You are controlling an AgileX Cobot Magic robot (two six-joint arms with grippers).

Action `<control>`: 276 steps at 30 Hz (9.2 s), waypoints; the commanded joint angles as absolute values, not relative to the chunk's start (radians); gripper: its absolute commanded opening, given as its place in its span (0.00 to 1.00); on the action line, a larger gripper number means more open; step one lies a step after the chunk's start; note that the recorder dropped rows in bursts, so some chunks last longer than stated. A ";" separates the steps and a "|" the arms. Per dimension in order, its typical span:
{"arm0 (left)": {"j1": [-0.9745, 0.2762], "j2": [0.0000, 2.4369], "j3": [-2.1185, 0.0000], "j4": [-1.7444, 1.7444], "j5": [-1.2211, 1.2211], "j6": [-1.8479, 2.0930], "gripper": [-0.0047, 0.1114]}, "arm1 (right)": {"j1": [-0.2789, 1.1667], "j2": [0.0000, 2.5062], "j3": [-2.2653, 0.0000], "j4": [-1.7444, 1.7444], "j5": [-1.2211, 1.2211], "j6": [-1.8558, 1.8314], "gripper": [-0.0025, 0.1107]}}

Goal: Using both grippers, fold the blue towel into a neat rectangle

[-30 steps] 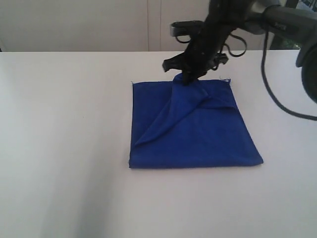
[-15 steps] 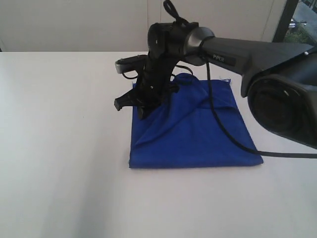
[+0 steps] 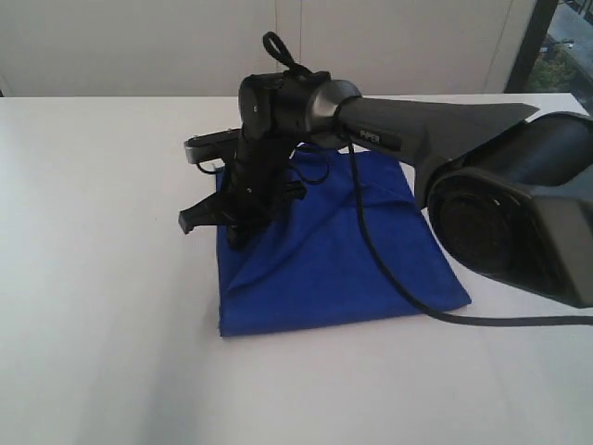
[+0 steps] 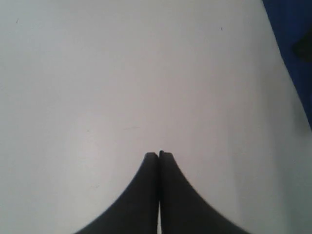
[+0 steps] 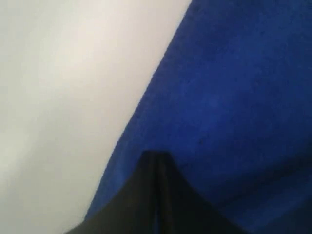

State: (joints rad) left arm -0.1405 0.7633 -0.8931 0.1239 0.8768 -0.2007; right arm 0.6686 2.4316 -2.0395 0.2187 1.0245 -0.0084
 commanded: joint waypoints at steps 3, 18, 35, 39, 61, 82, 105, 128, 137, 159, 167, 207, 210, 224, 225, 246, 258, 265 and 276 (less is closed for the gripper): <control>-0.142 0.756 -0.884 0.121 0.883 -0.204 0.04 | 0.745 2.452 -2.034 0.249 0.955 0.055 0.02; -0.142 0.756 -0.884 0.121 0.883 -0.204 0.04 | 0.761 2.305 -2.048 0.205 1.178 -0.057 0.02; -0.142 0.756 -0.884 0.121 0.883 -0.204 0.04 | 0.915 2.306 -1.847 0.205 1.112 -0.074 0.02; -0.142 0.756 -0.884 0.121 0.883 -0.204 0.04 | 0.920 2.312 -1.819 0.213 1.065 -0.054 0.02; -0.142 0.756 -0.884 0.121 0.883 -0.204 0.04 | 0.913 2.315 -1.803 0.318 0.875 0.032 0.02; -0.142 0.756 -0.884 0.121 0.883 -0.204 0.04 | 0.513 2.065 -1.675 0.285 0.876 -0.025 0.02; -0.142 0.756 -0.884 0.121 0.883 -0.204 0.04 | 0.408 2.189 -1.568 0.449 0.469 -0.103 0.23; -0.142 0.756 -0.884 0.121 0.883 -0.204 0.04 | 0.438 2.162 -1.585 0.463 0.463 -0.130 0.02; -0.142 0.756 -0.884 0.121 0.883 -0.204 0.04 | 0.566 2.197 -1.585 0.463 0.462 -0.135 0.04; -0.142 0.756 -0.884 0.121 0.883 -0.204 0.04 | 0.377 2.109 -1.543 0.460 0.599 0.037 0.28; -0.142 0.756 -0.884 0.121 0.883 -0.204 0.04 | 0.377 2.165 -1.535 0.528 0.589 0.058 0.33; -0.142 0.756 -0.884 0.121 0.883 -0.204 0.04 | 0.377 2.212 -1.535 0.634 0.459 0.118 0.37; -0.142 0.756 -0.884 0.121 0.883 -0.204 0.04 | 0.377 2.225 -1.535 0.634 0.466 0.139 0.37; -0.142 0.756 -0.884 0.121 0.883 -0.204 0.04 | 0.377 2.230 -1.535 0.632 0.464 0.145 0.10; -0.142 0.756 -0.884 0.121 0.883 -0.204 0.04 | 0.377 2.230 -1.535 0.628 0.464 0.145 0.09; -0.142 0.756 -0.884 0.121 0.883 -0.204 0.04 | 0.377 2.125 -1.535 0.413 0.509 -0.095 0.02; -0.142 0.756 -0.884 0.121 0.883 -0.204 0.04 | 0.377 2.125 -1.535 0.410 0.451 -0.363 0.02; -0.142 0.756 -0.884 0.133 0.865 -0.198 0.04 | 0.377 2.125 -1.535 0.409 0.450 -0.423 0.02; -0.142 0.934 -0.884 -0.177 0.585 -0.176 0.04 | 0.377 2.125 -1.535 0.411 0.458 -0.409 0.02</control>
State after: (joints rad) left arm -0.1405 0.8409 -0.8931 -0.0801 0.6222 -0.1868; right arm 0.3816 2.1415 -1.5367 0.4158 0.4574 -0.4115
